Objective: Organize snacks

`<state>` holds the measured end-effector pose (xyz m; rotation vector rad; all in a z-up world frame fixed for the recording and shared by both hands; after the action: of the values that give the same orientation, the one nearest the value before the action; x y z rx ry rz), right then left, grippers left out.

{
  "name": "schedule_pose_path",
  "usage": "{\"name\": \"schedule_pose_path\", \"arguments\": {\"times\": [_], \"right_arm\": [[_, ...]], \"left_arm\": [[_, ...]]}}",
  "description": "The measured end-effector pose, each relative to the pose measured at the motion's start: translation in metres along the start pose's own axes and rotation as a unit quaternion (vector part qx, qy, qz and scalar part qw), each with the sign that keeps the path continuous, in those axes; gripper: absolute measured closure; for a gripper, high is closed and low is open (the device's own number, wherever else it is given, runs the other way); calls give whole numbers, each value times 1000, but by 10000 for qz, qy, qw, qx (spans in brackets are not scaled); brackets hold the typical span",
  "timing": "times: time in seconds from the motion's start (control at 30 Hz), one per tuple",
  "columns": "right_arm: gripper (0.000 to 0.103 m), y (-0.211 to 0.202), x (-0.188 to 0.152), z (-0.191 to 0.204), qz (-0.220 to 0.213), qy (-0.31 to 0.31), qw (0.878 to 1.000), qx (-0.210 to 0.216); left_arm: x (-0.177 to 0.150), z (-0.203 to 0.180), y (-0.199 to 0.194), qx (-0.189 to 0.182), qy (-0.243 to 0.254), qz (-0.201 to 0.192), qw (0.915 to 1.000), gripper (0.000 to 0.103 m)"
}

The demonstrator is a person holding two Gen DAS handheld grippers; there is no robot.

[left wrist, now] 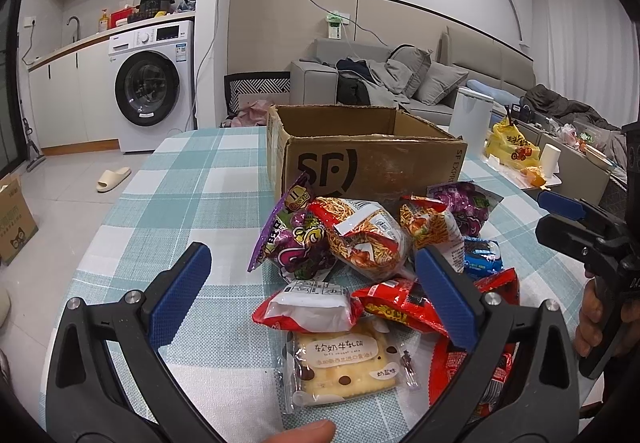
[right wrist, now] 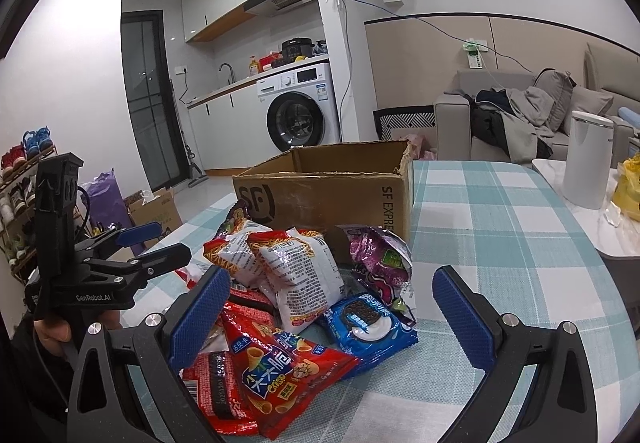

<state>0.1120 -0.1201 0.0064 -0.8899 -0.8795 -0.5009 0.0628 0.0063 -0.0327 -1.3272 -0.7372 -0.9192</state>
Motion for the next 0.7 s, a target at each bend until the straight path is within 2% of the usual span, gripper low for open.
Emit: {"name": "schedule_pose_path", "arguments": {"times": [0.27, 0.5, 0.7], "right_arm": [[0, 2, -2, 3, 134, -54, 9998, -127], [0, 7, -9, 6, 660, 242, 9975, 94], [0, 13, -26, 12, 1033, 256, 9942, 133]], "left_arm": [[2, 3, -2, -85, -37, -6, 10000, 1], [-7, 3, 4, -221, 6, 431, 9988, 1], [-15, 4, 9, -343, -22, 624, 9975, 1]]}}
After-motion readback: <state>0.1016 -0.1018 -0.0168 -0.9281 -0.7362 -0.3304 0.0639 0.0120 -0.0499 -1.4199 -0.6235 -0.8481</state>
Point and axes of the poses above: each gripper's, at about its wrist camera, not at the fingertips, and y roughly the way its jaws point, z to its left, x to its top, the point moved 7 cm from there along y, roughly the way its jaws point, and after that the axes turned 13 degrees about y, right-handed, at the moved point
